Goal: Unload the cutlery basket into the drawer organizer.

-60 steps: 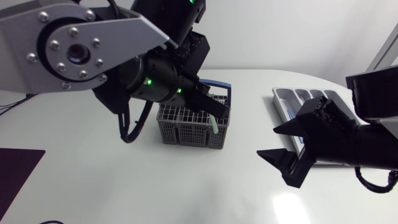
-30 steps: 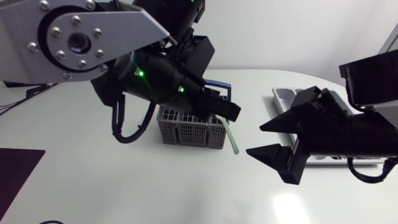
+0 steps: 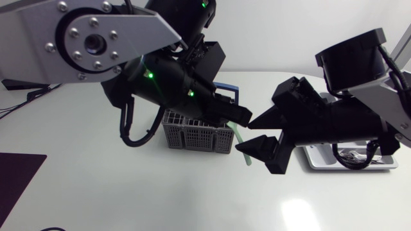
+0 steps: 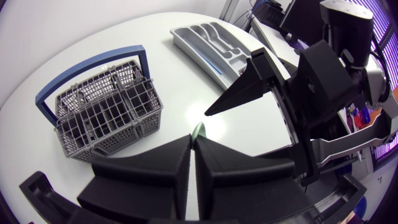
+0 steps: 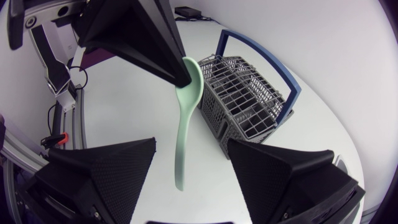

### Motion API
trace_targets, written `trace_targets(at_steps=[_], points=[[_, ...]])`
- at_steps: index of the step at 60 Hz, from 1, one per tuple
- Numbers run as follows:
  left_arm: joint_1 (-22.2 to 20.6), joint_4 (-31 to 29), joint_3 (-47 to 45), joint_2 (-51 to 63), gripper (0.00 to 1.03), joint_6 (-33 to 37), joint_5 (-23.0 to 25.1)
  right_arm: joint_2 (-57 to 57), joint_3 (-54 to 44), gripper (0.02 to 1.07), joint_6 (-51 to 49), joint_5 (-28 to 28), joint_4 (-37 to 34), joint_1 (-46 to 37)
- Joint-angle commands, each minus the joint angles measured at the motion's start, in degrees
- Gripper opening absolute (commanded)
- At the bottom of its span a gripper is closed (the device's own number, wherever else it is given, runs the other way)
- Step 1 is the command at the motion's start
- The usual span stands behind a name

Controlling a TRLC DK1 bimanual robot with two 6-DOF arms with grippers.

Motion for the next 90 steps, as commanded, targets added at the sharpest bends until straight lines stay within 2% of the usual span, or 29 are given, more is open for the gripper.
trace_targets(at_steps=[1, 11, 28, 36, 53, 58, 62, 64, 69, 71, 76, 78, 82, 90], points=[[0.3, -0.4, 1.8, 0.9, 0.04, -1.0, 0.9, 1.7, 2.2, 0.72, 1.5, -0.5, 0.6, 0.7], [0.3, -0.4, 1.7, 0.9, 0.04, -1.0, 1.2, 4.1, 3.4, 0.51, 2.3, -1.1, 1.6, 0.8], [0.3, -0.3, 1.8, 0.9, 0.04, -1.0, 1.7, 5.9, 4.7, 0.24, 2.6, -1.8, 2.1, 0.9], [0.4, -0.3, 1.7, 1.0, 0.04, -1.0, 1.7, 5.9, 4.8, 0.07, 2.6, -2.0, 2.1, 0.9], [0.5, -0.3, 1.7, 1.1, 0.04, -1.0, 1.8, 5.8, 4.6, 0.07, 2.7, -2.5, 1.6, 1.0], [0.5, -0.3, 1.7, 1.1, 0.10, -1.0, 1.8, 5.6, 4.4, 0.07, 2.7, -2.9, 1.5, 1.0], [0.6, -0.4, 1.8, 1.0, 0.21, -1.0, 1.8, 5.5, 4.4, 0.07, 2.7, -3.1, 1.3, 1.0], [0.7, -0.8, 2.0, 0.9, 0.33, -1.1, 2.0, 5.4, 4.4, 0.07, 2.7, -3.3, 1.2, 1.0], [1.0, -1.0, 2.1, 0.8, 0.48, -1.1, 2.4, 5.3, 4.3, 0.07, 2.7, -3.3, 1.1, 0.9], [1.1, -1.2, 2.1, 0.8, 0.58, -1.1, 2.4, 5.2, 4.3, 0.07, 2.7, -3.3, 1.1, 0.9], [1.1, -1.6, 2.1, 0.8, 0.73, -1.0, 2.4, 5.2, 4.1, 0.07, 2.6, -3.8, 1.0, 0.9], [1.5, -2.1, 2.3, 0.7, 0.83, -0.8, 2.3, 4.9, 3.8, 0.07, 2.6, -3.8, 0.9, 0.9], [2.2, -2.5, 2.4, 0.4, 0.90, -0.4, 2.2, 4.5, 3.5, 0.07, 2.4, -3.9, 0.5, 0.4], [4.0, -2.8, 2.3, -0.3, 0.92, -0.3, 1.8, 3.3, 2.7, 0.07, 0.9, -4.7, -0.8, -1.7]])
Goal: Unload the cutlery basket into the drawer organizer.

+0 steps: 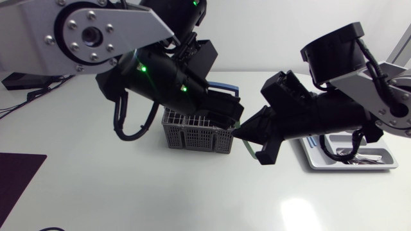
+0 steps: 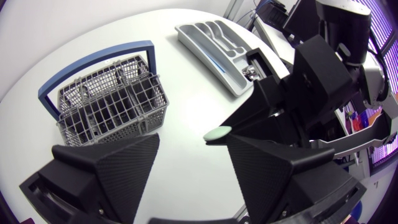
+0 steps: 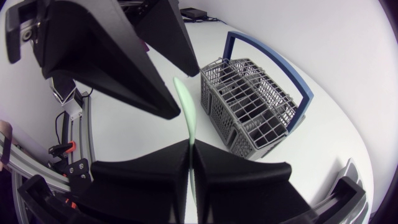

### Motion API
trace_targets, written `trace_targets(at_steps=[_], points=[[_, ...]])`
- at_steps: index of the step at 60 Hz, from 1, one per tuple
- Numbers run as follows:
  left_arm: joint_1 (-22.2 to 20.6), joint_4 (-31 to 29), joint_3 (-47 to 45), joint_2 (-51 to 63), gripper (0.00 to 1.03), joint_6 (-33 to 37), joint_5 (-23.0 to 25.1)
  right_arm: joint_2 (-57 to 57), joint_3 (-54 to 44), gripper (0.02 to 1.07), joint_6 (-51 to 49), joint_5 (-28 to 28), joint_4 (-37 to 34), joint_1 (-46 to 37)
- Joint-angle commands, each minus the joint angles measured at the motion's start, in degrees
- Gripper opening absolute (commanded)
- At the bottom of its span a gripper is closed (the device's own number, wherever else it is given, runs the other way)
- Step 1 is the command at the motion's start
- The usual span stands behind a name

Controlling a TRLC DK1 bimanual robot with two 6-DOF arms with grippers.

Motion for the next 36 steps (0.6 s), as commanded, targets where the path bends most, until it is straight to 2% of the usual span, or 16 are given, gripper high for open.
trace_targets(at_steps=[1, 20, 36], points=[[1.6, -0.9, 1.8, -0.7, 0.92, -0.3, -0.1, -1.4, -0.3, 0.07, -1.2, -1.2, -1.4, -1.8], [4.1, 0.8, 0.4, -5.5, 0.96, -0.1, -3.4, -2.3, -1.0, 0.07, -12.6, -8.1, -8.9, -16.3], [4.2, 4.7, -3.5, -8.9, 0.97, 1.3, -10.8, 1.0, -1.1, 0.07, -27.8, -12.0, -15.7, -30.1]])
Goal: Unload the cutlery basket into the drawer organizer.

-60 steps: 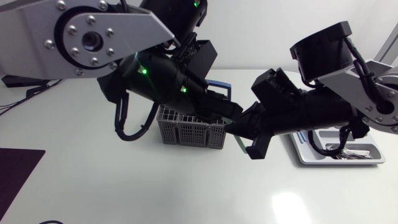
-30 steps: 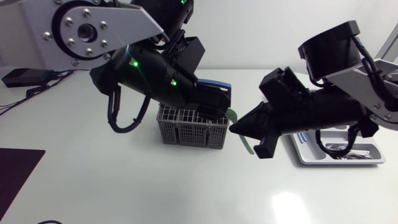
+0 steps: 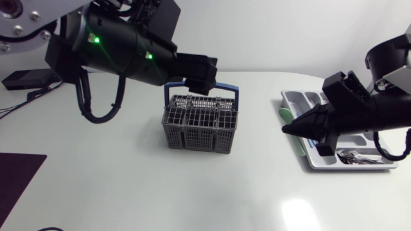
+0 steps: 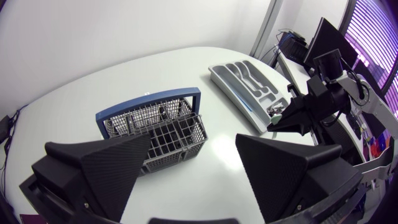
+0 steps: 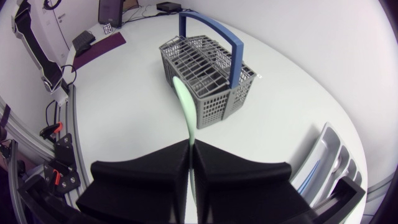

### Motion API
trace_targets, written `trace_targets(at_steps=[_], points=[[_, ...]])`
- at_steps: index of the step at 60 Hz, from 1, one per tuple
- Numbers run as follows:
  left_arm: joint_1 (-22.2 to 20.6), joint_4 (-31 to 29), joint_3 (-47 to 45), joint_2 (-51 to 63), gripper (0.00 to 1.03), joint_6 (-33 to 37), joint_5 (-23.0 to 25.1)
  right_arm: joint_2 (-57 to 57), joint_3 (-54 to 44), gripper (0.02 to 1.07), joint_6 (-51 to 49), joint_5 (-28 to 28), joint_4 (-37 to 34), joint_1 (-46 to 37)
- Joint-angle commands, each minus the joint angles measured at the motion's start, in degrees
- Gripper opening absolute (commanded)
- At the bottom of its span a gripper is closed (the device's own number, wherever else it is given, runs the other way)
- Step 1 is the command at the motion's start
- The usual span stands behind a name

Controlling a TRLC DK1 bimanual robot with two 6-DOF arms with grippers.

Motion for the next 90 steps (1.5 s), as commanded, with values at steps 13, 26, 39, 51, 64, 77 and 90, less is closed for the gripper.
trace_targets(at_steps=[13, 26, 39, 51, 64, 77, 90], points=[[2.2, 1.8, -6.5, -3.4, 0.97, 2.3, -2.4, 9.7, 1.8, 0.07, -24.7, -1.9, -10.6, -15.5], [3.5, 3.0, -9.7, -5.6, 0.97, 3.4, -4.0, 16.9, 5.2, 0.07, -37.1, -0.8, -13.2, -25.9], [3.5, 4.2, -12.3, -6.8, 0.97, 3.9, -5.6, 22.6, 8.4, 0.07, -44.3, 3.3, -12.4, -31.7], [3.6, 5.4, -14.8, -8.2, 0.97, 4.1, -6.5, 26.5, 7.1, 0.07, -49.3, 9.2, -3.3, -35.0], [4.8, 5.7, -16.5, -9.4, 0.97, 4.5, -6.9, 27.8, 3.6, 0.07, -55.3, 14.6, 8.1, -37.9], [4.7, 5.7, -17.8, -10.2, 0.97, 4.5, -7.2, 30.5, 2.7, 0.07, -59.1, 17.9, 13.2, -39.3], [4.6, 5.7, -19.1, -11.5, 0.97, 4.6, -8.0, 32.4, 0.9, 0.08, -61.8, 20.7, 18.8, -40.2]])
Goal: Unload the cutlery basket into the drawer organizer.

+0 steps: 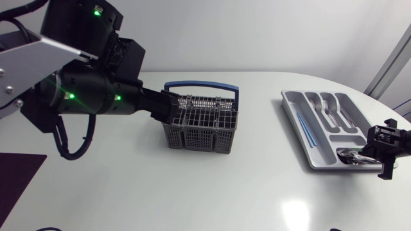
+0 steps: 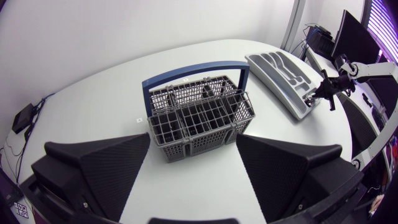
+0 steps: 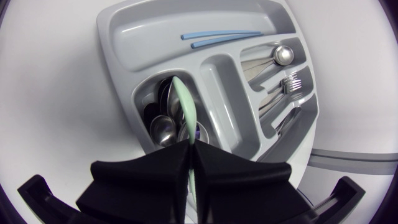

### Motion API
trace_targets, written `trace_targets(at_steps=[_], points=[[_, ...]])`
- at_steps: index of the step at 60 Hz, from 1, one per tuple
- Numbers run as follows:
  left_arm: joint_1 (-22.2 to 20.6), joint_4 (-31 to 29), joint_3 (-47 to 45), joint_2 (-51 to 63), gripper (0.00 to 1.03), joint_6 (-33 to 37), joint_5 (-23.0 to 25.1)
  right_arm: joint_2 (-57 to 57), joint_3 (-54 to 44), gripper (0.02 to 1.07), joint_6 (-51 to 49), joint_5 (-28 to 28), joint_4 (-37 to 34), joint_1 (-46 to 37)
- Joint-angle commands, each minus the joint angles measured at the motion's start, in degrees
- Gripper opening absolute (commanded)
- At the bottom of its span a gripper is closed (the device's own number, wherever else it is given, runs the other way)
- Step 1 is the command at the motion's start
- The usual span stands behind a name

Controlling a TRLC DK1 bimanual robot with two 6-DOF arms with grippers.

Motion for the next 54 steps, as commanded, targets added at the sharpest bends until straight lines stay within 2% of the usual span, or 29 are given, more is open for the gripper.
trace_targets(at_steps=[1, 6, 11, 18, 21, 28, 31, 44, 52, 54], points=[[0.2, 0.4, -2.1, -1.6, 0.97, 0.7, -0.6, 1.6, -2.0, 0.08, -3.1, 1.0, 1.8, -0.6], [0.1, 0.4, -2.6, -1.8, 0.98, 0.7, -0.8, 2.3, -2.6, 0.10, -3.8, 1.8, 3.2, -0.9], [0.1, 0.3, -3.0, -2.0, 0.98, 0.7, -1.0, 2.8, -3.3, 0.21, -4.4, 3.9, 4.5, -0.9], [0.0, 0.4, -3.2, -2.5, 0.98, 0.9, -1.2, 2.7, -3.5, 0.28, -4.8, 4.6, 4.5, -0.9], [0.0, 0.3, -3.4, -2.8, 0.98, 0.9, -1.2, 2.5, -3.3, 0.38, -4.7, 4.8, 4.4, -0.9], [0.0, 0.3, -3.9, -3.3, 0.98, 1.0, -1.5, 2.7, -2.2, 0.69, -4.0, 6.8, 2.4, -0.6], [0.0, 0.3, -4.2, -3.6, 0.98, 1.1, -1.9, 1.9, -2.1, 0.76, -3.8, 6.7, 1.6, -0.6], [-0.1, 0.4, -5.7, -4.6, 0.98, 1.4, -2.3, -4.3, -1.3, 0.77, 2.6, 3.1, -6.6, 3.3], [-0.2, 0.7, -7.0, -5.4, 0.98, 1.4, -2.3, -10.7, -4.7, 0.77, 10.8, 1.8, -8.3, 10.7], [-0.2, 0.7, -7.2, -5.5, 0.98, 1.4, -2.3, -12.2, -5.7, 0.74, 12.9, 1.7, -8.3, 12.9]])
